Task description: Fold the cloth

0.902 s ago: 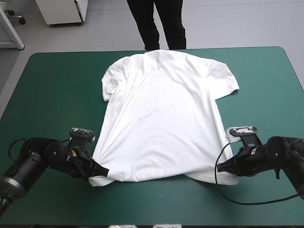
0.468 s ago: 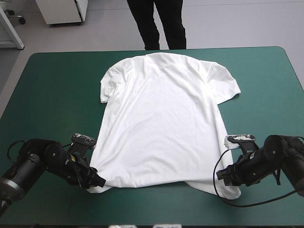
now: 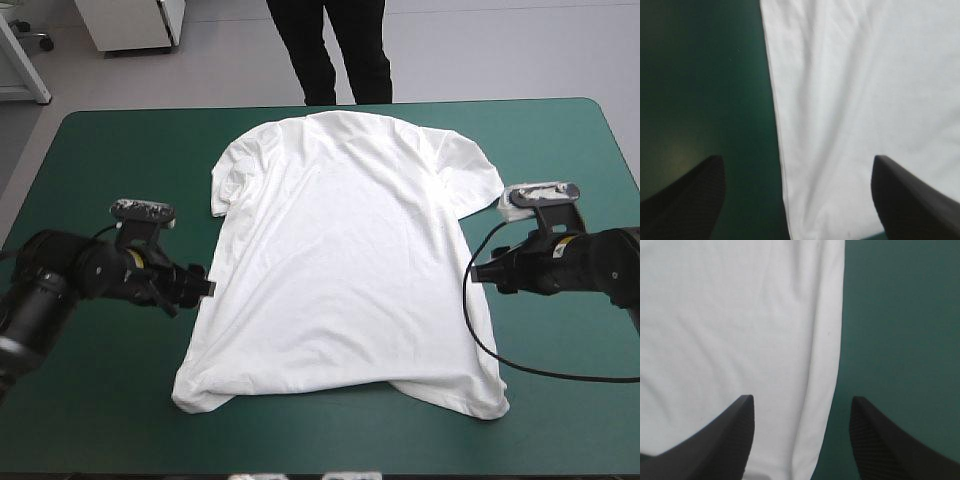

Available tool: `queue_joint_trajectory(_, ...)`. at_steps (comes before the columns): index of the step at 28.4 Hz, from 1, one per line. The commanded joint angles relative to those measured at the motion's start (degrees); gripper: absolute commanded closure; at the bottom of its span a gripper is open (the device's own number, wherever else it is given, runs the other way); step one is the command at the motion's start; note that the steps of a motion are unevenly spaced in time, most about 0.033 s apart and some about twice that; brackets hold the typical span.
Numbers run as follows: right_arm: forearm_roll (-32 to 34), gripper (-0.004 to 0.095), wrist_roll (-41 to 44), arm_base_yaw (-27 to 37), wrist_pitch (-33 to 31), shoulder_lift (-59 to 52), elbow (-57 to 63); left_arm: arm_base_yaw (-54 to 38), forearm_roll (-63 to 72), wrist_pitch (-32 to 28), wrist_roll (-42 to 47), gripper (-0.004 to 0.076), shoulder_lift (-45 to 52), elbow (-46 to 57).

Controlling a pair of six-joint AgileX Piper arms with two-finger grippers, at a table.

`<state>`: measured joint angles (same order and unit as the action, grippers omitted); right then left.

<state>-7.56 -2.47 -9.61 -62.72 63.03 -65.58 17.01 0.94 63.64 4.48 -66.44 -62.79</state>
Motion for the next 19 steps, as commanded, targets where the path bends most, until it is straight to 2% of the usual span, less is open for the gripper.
queue_joint_trajectory(1,0.60,0.0384,0.25,0.34,2.73,-0.71,-5.62,-2.85,0.49,-2.33,1.34,0.0157,-6.25,-7.78)
queue_joint_trajectory(5,0.60,0.0430,0.25,0.34,2.23,-0.71,-6.75,-5.83,0.81,-2.01,-1.06,0.0157,-15.09,-17.39)
queue_joint_trajectory(10,0.49,0.0441,0.25,0.34,2.70,-0.71,-6.75,-5.70,0.14,2.12,-4.48,0.0157,-25.30,-28.20)
queue_joint_trajectory(15,0.61,0.0444,0.25,0.34,2.70,-0.71,-6.75,-5.70,1.60,2.44,-4.48,0.0157,-33.81,-34.76)
queue_joint_trajectory(19,0.61,0.0444,0.25,0.34,2.70,-0.71,-6.75,-5.60,3.58,1.78,-5.79,0.0159,-36.73,-35.01)
